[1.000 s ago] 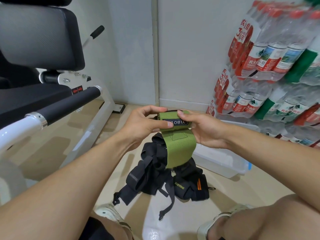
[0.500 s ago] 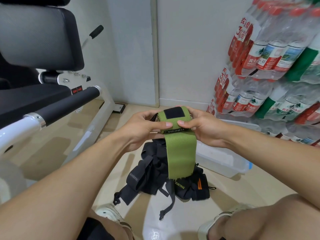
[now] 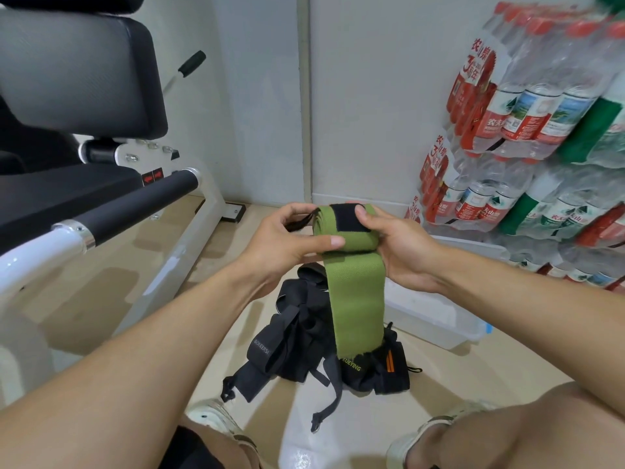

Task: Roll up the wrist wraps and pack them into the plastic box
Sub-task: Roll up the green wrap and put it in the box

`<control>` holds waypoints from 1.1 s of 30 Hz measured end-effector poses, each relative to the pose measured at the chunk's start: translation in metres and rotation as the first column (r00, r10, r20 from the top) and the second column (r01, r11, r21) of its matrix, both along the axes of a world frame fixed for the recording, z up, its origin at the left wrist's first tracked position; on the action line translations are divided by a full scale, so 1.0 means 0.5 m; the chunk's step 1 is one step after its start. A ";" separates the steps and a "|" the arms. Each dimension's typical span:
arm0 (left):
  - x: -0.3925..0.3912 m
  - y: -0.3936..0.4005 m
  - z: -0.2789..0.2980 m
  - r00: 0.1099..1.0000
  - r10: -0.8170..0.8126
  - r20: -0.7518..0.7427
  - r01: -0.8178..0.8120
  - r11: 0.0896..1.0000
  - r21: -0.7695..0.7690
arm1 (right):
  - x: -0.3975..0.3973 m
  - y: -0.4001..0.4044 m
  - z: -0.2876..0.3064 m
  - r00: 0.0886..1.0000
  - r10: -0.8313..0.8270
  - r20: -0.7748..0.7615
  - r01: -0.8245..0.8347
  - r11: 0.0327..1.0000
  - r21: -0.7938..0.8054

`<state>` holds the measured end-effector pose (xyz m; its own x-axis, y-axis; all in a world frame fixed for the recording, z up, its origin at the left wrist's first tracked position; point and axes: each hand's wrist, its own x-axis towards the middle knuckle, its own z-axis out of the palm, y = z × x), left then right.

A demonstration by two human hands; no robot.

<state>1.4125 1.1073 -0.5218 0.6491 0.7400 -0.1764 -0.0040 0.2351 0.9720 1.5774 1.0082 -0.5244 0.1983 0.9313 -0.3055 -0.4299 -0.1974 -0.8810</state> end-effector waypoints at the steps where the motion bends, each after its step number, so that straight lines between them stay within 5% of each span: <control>1: 0.000 0.002 -0.001 0.999 -0.002 0.044 0.005 0.997 -0.077 | 0.001 0.002 0.001 1.000 -0.014 -0.020 0.014 1.000 0.006; 5: -0.004 0.007 -0.003 0.989 -0.088 0.118 0.115 0.964 -0.242 | 0.006 0.002 0.007 0.994 -0.025 -0.109 0.023 1.000 -0.018; 22: -0.005 -0.010 -0.020 0.996 -0.006 -0.085 0.015 0.994 0.107 | -0.002 -0.005 0.002 1.000 0.007 -0.001 -0.007 0.994 -0.108; 29: 0.003 -0.007 0.000 0.996 -0.072 0.048 0.077 0.991 -0.110 | -0.012 0.002 0.005 0.986 -0.167 0.031 0.167 0.986 -0.014; 33: 0.004 -0.015 0.005 0.999 -0.044 -0.013 0.043 0.995 -0.088 | -0.024 0.006 -0.005 0.980 -0.144 0.134 0.145 0.989 0.006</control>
